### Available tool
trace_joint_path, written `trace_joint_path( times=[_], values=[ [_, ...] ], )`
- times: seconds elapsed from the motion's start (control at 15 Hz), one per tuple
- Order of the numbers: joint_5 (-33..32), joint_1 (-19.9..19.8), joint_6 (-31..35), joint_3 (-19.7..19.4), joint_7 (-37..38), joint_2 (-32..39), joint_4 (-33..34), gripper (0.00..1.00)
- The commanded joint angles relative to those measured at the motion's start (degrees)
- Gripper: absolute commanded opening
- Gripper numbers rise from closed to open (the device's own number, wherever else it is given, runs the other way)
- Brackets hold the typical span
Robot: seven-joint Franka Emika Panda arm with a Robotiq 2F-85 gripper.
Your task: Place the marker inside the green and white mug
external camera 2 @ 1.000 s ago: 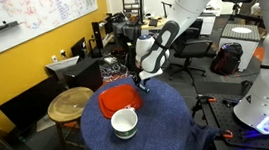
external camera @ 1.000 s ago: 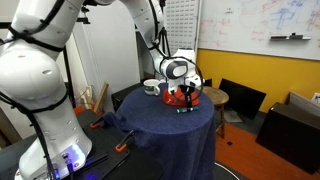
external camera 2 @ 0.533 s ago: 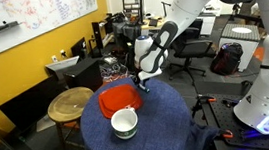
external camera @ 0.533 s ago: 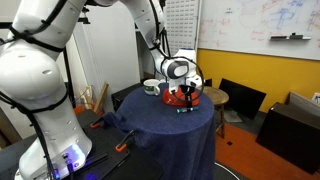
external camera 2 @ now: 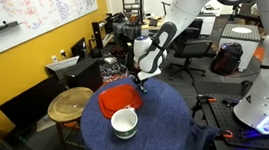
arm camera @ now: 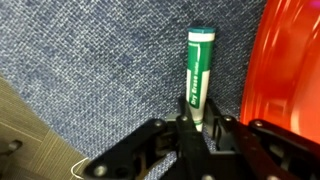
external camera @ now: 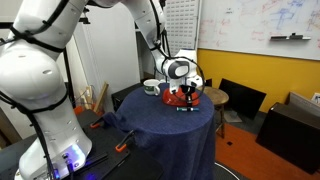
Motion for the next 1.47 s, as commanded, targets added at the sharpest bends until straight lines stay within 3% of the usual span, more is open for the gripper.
trace_joint_path(
  times=[0.0, 0.87, 1.13, 1.4],
  values=[
    [0.32, 1.92, -1.21, -2.17, -1.08, -0.77, -0.06, 0.05],
    [-5.15, 12.28, 4.7, -13.92, 2.69, -7.71, -8.02, 0.05],
    [-9.24, 17.33, 6.16, -18.08, 5.39, -8.99, -9.37, 0.05],
    [-15.38, 24.9, 6.42, -24.8, 11.74, -10.1, -10.66, 0.05]
  ],
)
